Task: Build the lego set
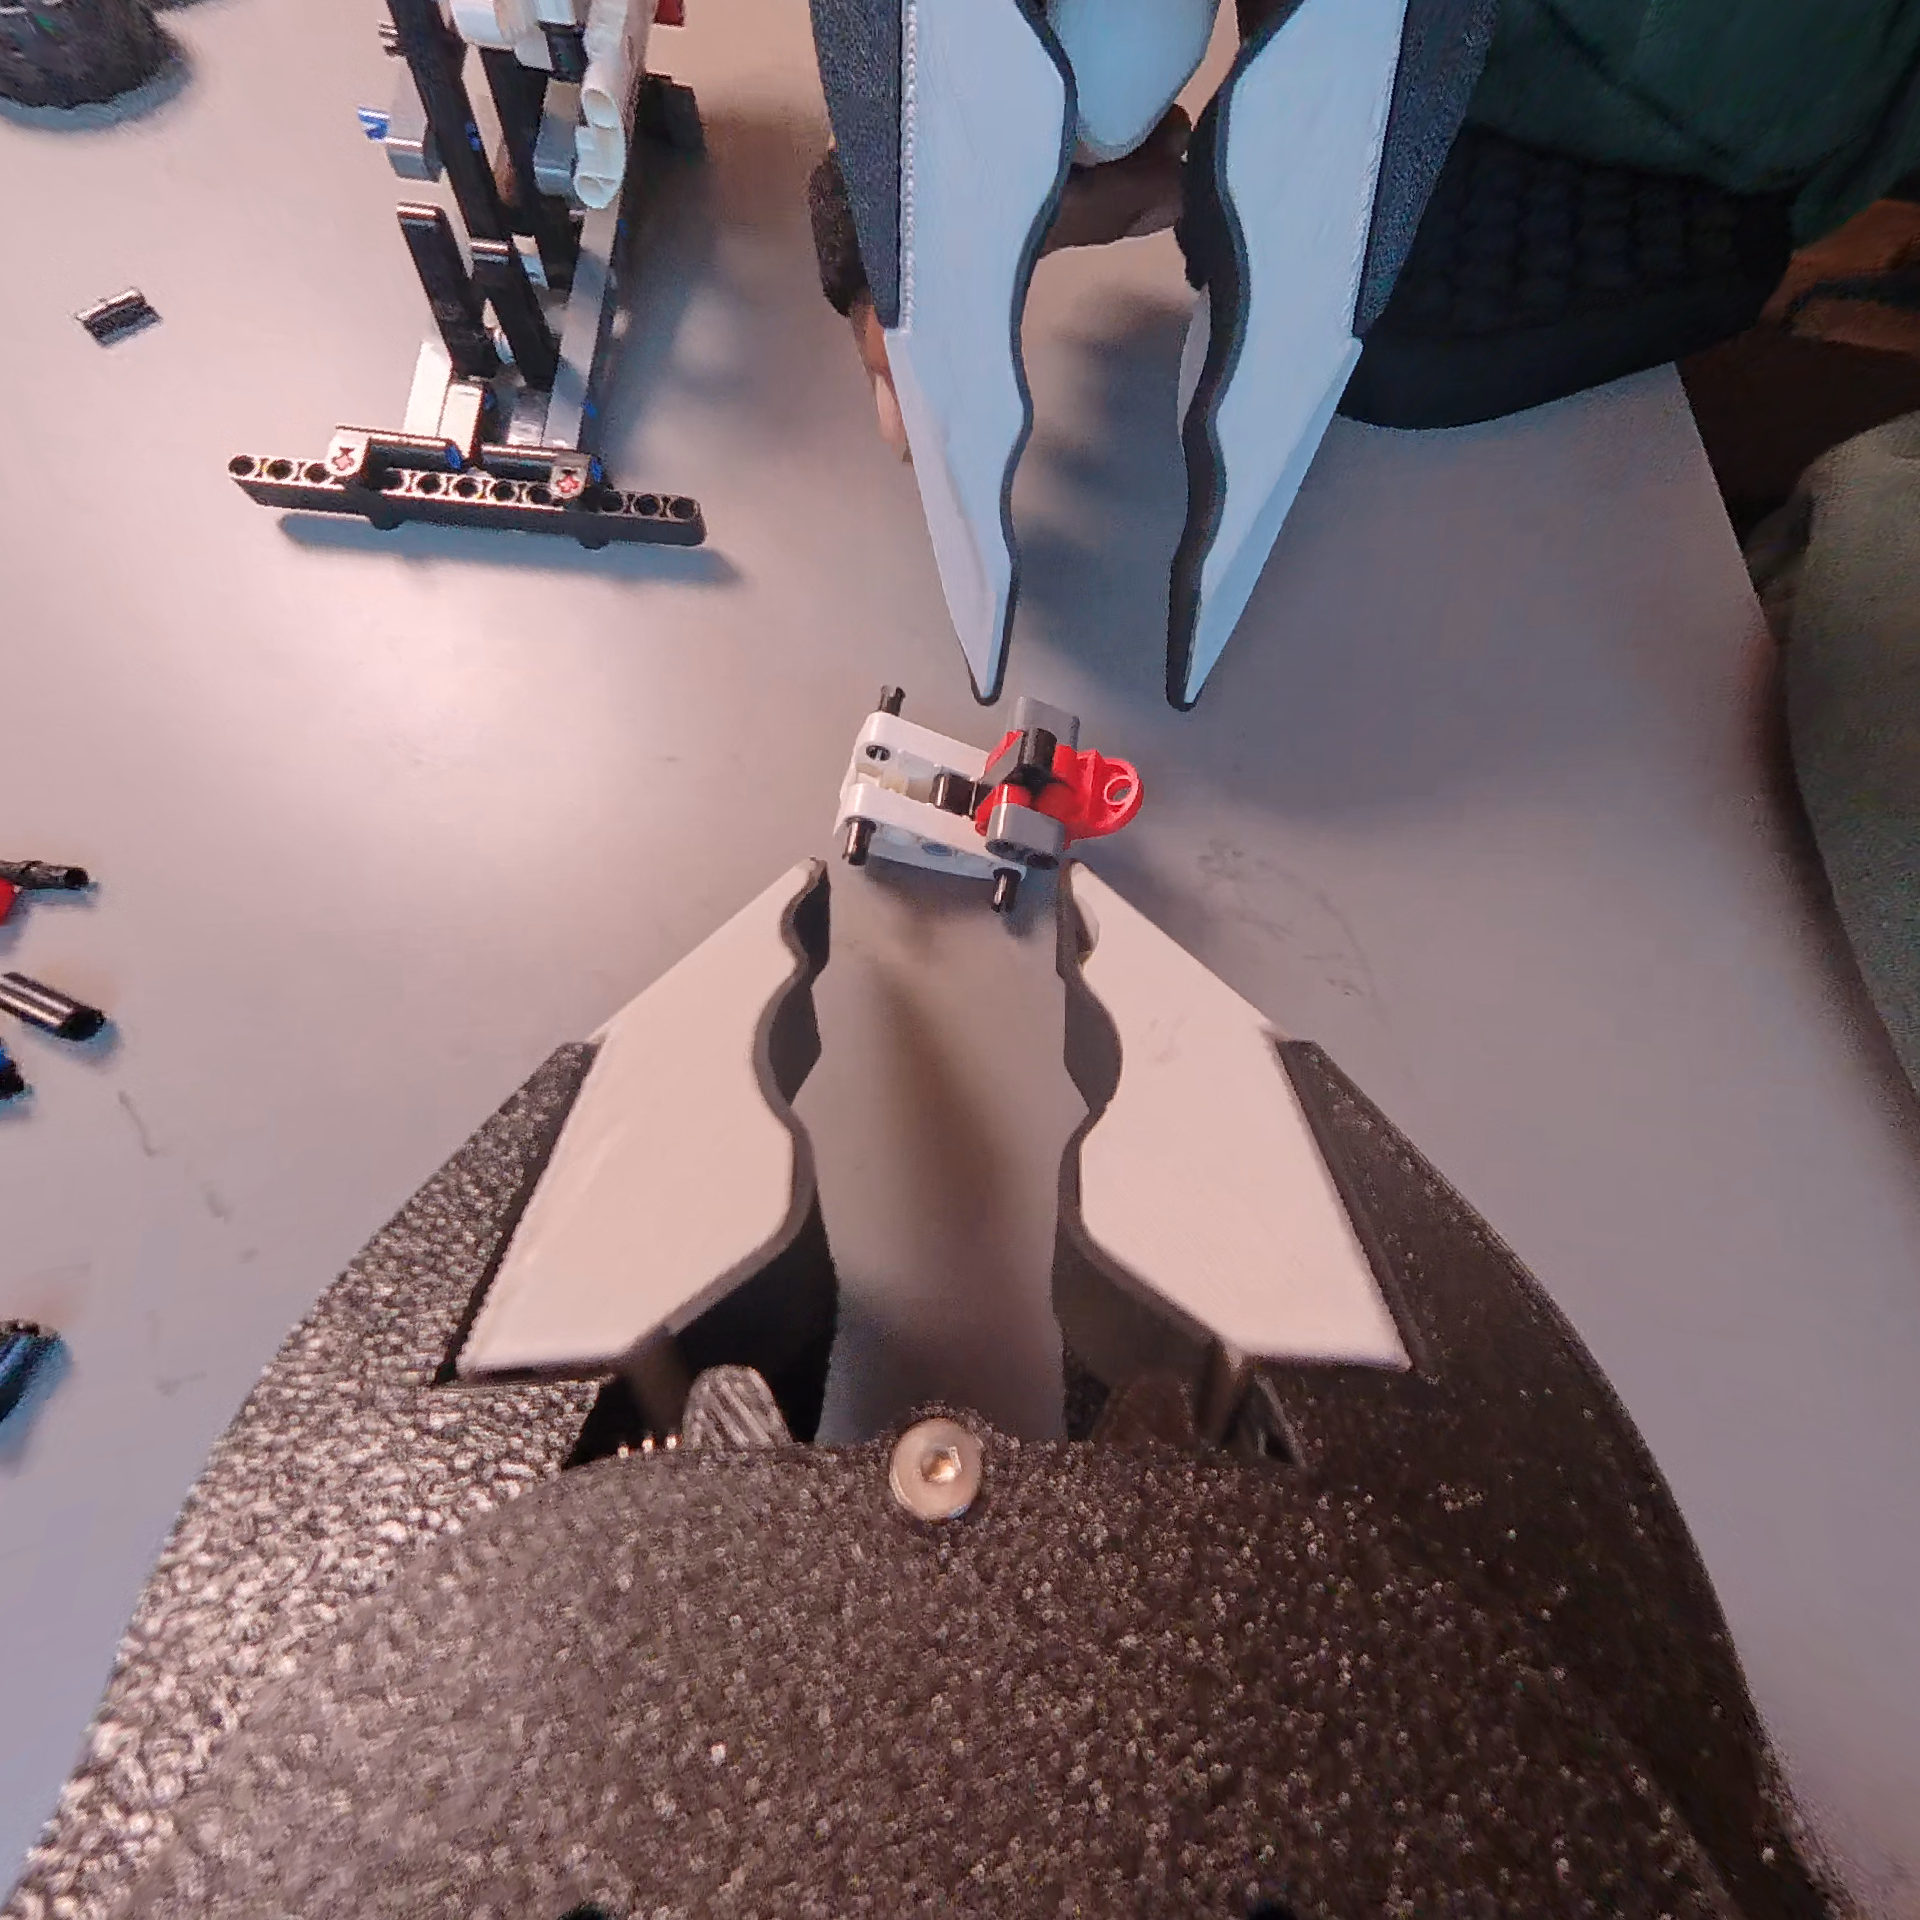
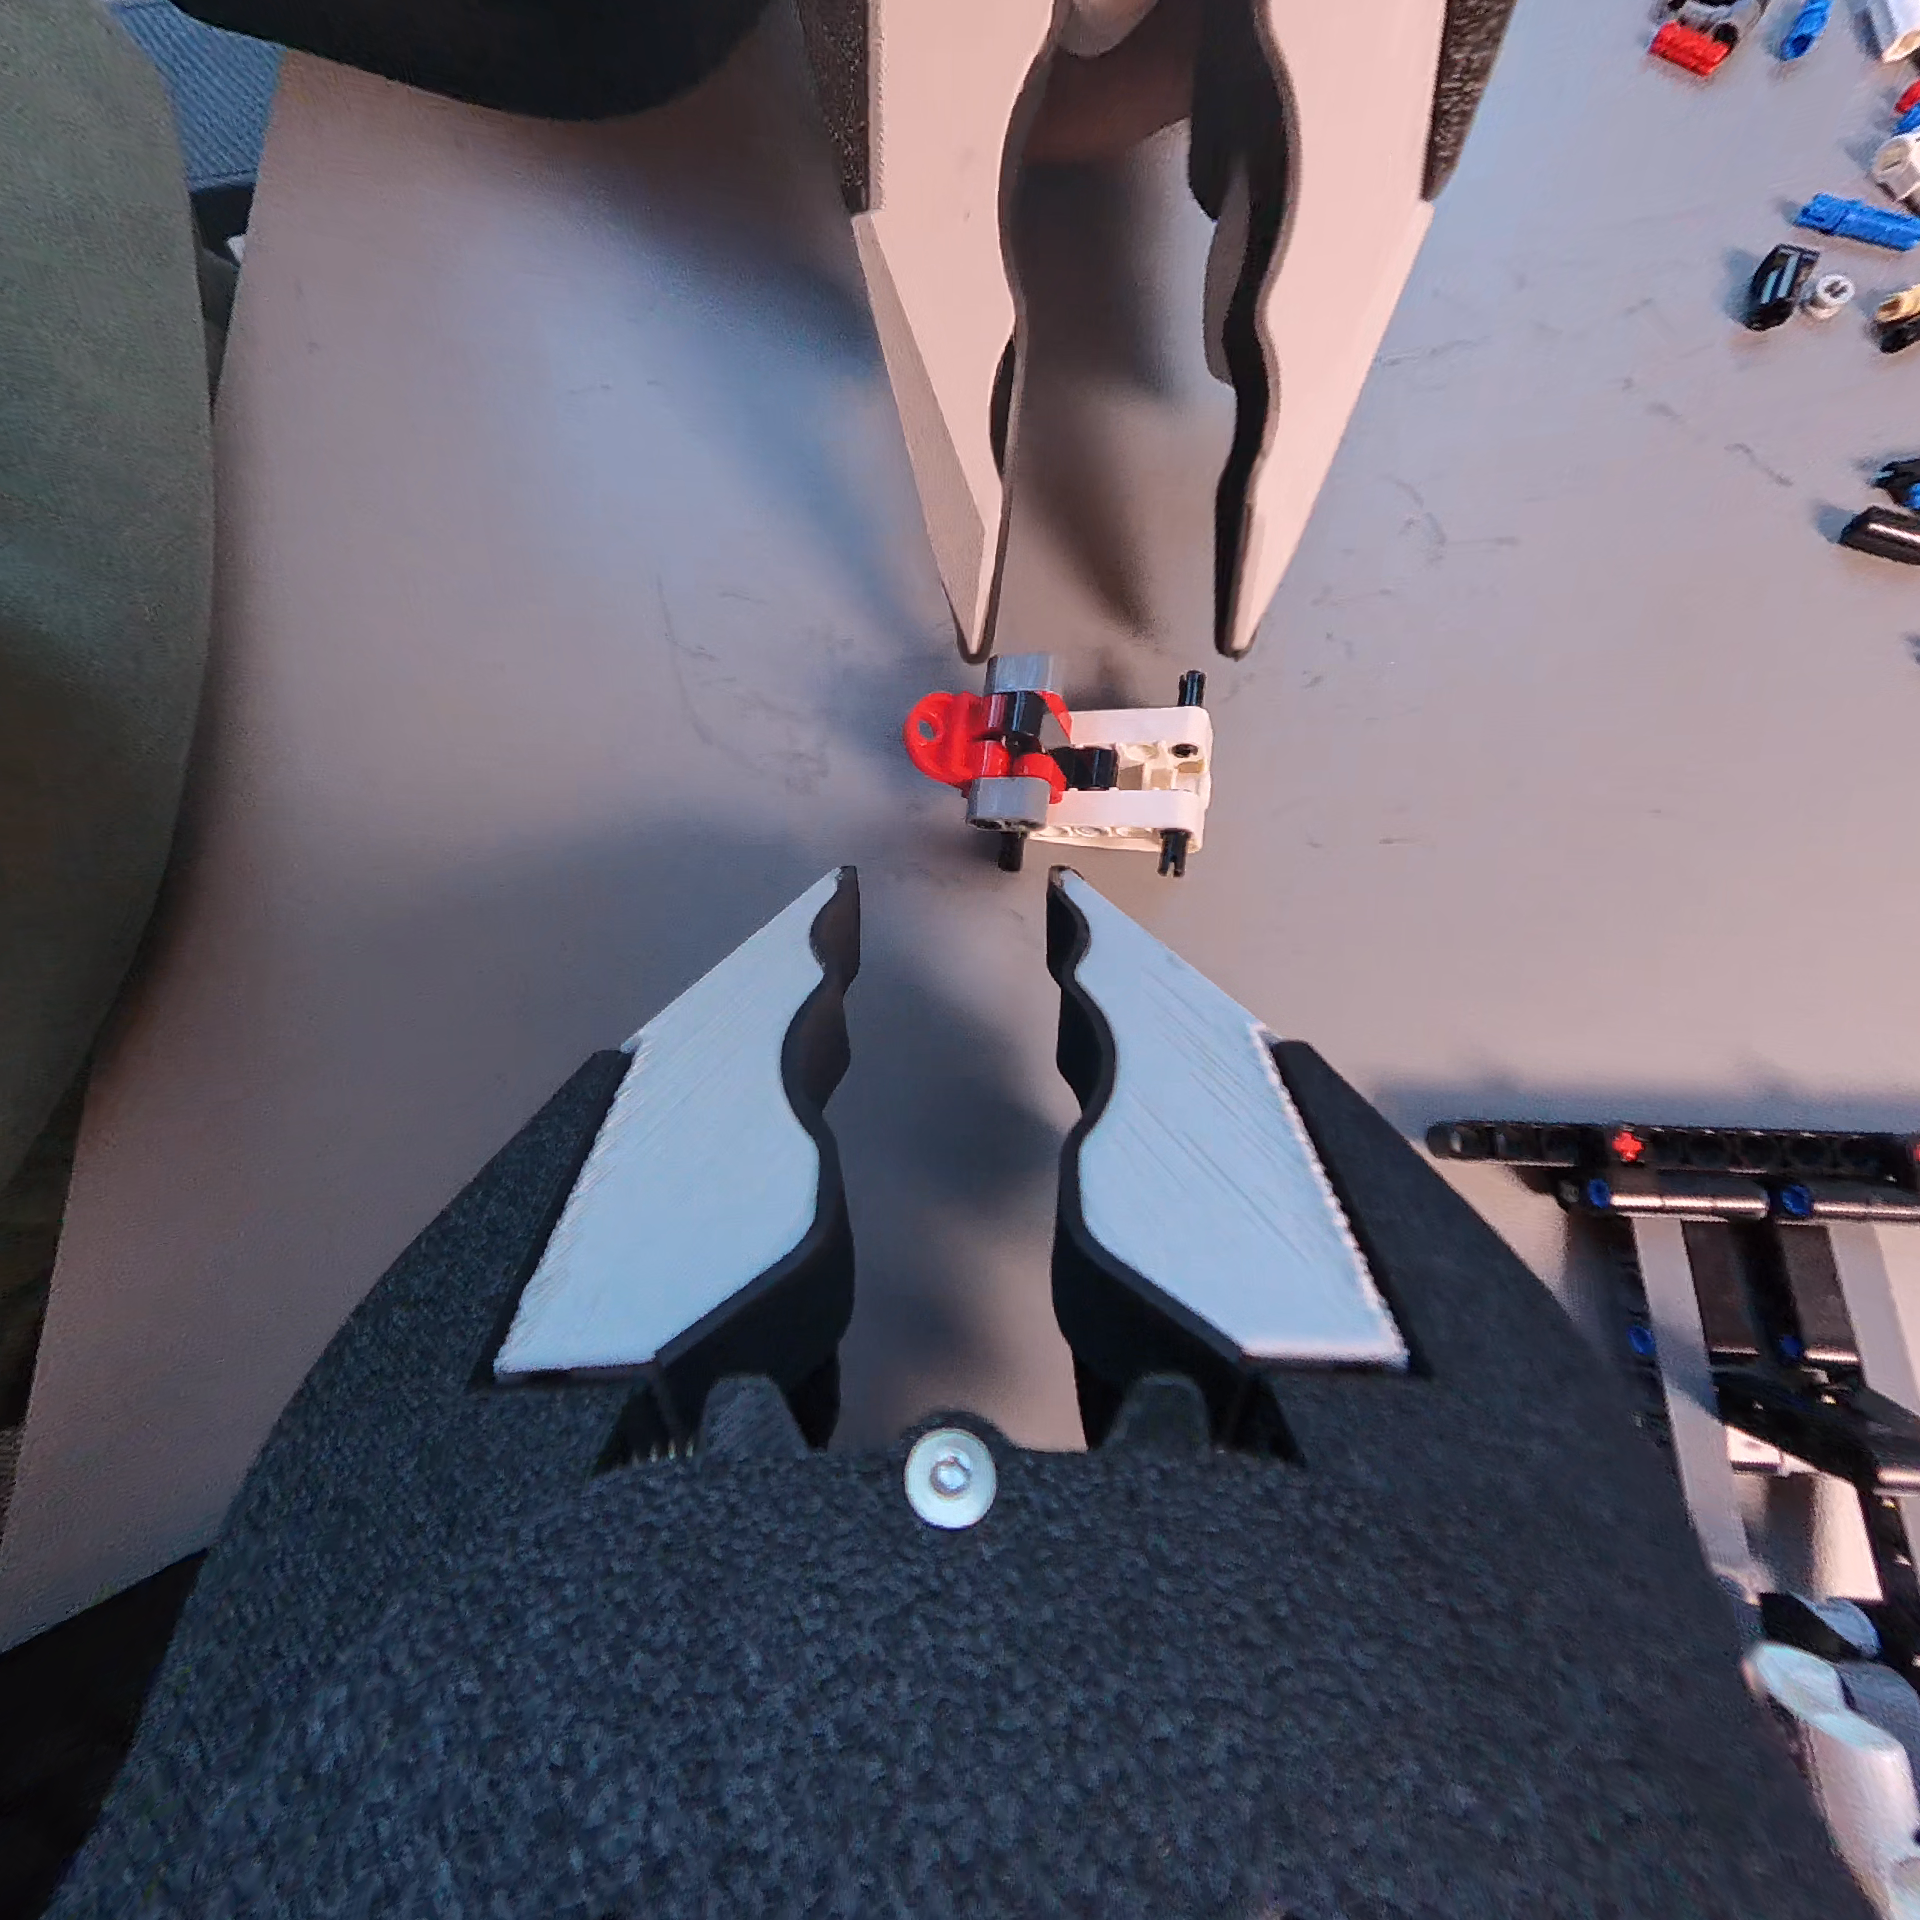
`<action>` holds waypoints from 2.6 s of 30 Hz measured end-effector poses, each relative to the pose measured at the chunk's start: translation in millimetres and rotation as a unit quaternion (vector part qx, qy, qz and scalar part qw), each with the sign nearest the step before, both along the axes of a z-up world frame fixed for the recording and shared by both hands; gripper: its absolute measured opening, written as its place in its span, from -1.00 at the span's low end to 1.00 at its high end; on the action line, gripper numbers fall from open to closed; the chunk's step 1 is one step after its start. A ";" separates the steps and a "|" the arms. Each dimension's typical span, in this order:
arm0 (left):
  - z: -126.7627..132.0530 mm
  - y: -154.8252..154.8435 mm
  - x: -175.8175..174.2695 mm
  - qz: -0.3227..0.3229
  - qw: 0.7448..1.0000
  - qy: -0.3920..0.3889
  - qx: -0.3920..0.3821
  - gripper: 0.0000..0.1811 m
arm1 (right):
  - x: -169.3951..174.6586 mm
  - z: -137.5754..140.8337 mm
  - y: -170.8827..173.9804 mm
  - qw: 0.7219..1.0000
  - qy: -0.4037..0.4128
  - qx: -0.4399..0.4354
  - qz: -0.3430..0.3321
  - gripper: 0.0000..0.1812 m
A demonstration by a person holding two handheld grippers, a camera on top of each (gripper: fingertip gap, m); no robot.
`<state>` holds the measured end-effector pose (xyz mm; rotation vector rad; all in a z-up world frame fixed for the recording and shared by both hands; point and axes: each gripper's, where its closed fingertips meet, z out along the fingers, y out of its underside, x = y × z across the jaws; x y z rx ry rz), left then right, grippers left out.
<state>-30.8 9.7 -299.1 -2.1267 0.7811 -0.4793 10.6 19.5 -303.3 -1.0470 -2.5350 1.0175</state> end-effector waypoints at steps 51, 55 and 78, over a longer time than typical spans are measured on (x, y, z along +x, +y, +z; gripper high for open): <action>-8.9 -1.5 27.1 0.060 0.997 0.034 -0.019 -0.62 | 5.9 -0.7 30.1 0.998 0.007 -0.005 -0.057 -0.74; -8.9 -1.4 12.9 0.083 0.996 0.030 -0.029 -0.63 | -1.0 8.4 37.3 0.997 0.035 -0.012 -0.074 -0.74; 48.5 14.3 -38.9 0.162 0.977 -0.104 0.086 -0.43 | -38.8 107.5 71.0 0.939 0.259 -0.142 -0.176 -0.69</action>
